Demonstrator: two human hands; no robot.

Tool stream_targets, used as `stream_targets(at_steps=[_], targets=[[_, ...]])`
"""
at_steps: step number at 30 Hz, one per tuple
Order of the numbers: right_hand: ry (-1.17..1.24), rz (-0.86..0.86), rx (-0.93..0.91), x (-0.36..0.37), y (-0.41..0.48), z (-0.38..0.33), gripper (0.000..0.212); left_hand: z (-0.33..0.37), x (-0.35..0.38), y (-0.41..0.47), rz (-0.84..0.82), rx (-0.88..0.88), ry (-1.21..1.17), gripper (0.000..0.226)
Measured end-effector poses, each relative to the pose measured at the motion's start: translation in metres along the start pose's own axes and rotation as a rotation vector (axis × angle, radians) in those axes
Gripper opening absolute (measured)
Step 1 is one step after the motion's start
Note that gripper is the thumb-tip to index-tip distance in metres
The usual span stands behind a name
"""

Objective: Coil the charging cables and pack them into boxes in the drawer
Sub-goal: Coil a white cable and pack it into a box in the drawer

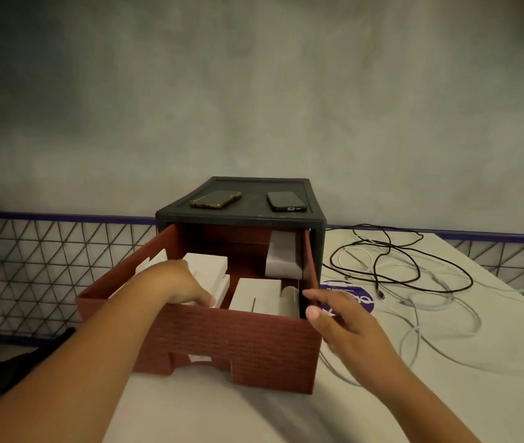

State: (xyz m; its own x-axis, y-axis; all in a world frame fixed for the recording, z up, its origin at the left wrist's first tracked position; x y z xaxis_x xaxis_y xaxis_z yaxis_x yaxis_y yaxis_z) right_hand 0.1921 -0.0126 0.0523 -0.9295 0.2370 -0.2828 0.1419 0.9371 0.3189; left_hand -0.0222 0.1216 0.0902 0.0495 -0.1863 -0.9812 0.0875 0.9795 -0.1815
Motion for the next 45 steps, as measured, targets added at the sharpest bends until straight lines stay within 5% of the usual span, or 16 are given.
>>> stream_targets(at_steps=[3,8,16,19,22,25,33,45], targets=[[-0.179,0.029,-0.043,0.005,-0.012,-0.001,0.027,-0.003,0.006,0.003,-0.023,-0.038,0.014,0.077],[-0.521,0.115,-0.166,0.015,-0.010,-0.005,0.020,0.000,-0.005,-0.004,0.192,-0.021,-0.028,0.039],[-0.542,0.151,-0.190,0.017,0.004,-0.009,0.023,0.000,-0.035,-0.025,0.359,0.183,-0.584,0.020],[-0.537,0.168,-0.177,0.013,0.017,-0.008,0.022,-0.003,-0.046,-0.046,0.365,0.321,-0.794,0.023],[-0.510,0.162,-0.133,0.010,0.035,-0.003,0.020,-0.011,-0.044,-0.061,0.376,0.365,-0.816,0.086],[-0.498,0.145,-0.099,0.007,0.055,0.003,0.021,-0.018,-0.033,-0.070,0.402,0.401,-0.832,0.107],[-0.599,0.091,-0.013,-0.005,0.097,0.012,0.036,-0.020,0.012,-0.062,0.324,0.490,-0.734,0.110],[-0.604,0.106,0.135,-0.006,0.144,0.031,0.019,-0.011,0.074,-0.042,0.176,0.477,-0.485,0.100]])
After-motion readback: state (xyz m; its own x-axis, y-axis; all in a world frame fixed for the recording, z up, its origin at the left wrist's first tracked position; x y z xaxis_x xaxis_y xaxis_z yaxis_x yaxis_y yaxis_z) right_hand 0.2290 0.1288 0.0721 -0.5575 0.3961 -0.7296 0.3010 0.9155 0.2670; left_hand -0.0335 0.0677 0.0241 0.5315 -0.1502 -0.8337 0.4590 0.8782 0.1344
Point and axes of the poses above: each hand's wrist, its own y-axis towards the middle knuckle, its own x-axis out of the palm, z = x × y, the point moved 4 cm from there along y, towards the middle knuckle, and after that the axes turned 11 degrees about y, right-handed, at the moved point
